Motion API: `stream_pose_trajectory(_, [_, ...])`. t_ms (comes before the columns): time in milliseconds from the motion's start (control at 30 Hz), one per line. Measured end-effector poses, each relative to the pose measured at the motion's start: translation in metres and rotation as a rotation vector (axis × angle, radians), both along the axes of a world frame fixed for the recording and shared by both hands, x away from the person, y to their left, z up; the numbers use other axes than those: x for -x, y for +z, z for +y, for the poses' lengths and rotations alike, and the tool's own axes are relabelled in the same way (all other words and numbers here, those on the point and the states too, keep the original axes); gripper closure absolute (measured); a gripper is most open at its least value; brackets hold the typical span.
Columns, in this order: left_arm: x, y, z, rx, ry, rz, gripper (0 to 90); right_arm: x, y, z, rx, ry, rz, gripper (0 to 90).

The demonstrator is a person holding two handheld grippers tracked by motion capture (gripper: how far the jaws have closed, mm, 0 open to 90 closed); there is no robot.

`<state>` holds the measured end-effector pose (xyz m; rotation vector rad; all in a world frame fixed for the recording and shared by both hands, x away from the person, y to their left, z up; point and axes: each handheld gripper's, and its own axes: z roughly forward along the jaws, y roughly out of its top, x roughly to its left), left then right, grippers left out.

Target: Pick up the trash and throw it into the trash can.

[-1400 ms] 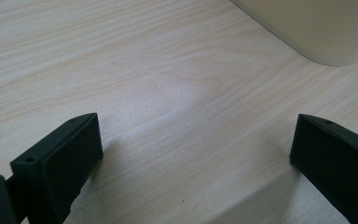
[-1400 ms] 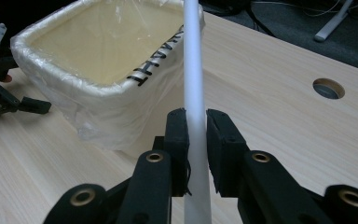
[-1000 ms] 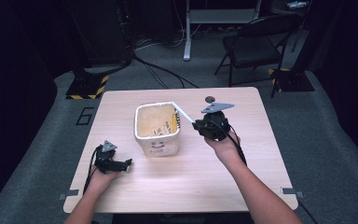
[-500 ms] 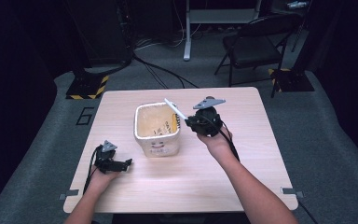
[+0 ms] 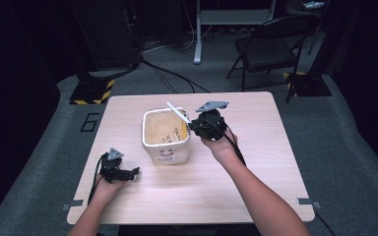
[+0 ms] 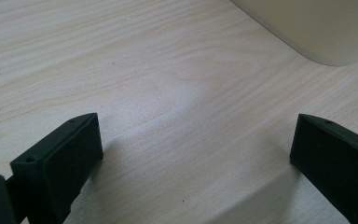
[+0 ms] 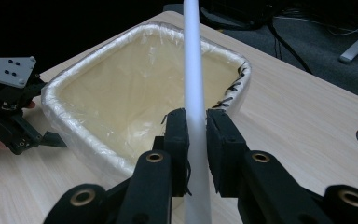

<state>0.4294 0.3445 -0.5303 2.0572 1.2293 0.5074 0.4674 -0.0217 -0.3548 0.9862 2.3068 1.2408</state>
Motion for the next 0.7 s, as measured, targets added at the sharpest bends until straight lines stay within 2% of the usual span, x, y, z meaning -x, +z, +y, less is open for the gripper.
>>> stream_pose_trajectory(300, [0.000,0.000,0.000,-0.001,-0.001,0.001,1.8,-0.005,-0.003,0.018,0.014,0.028,0.001,78.7])
stream_pose_trajectory(700, [0.000,0.000,0.000,0.000,-0.001,0.001,1.8,-0.012,-0.002,0.034,0.000,0.039,-0.006,78.9])
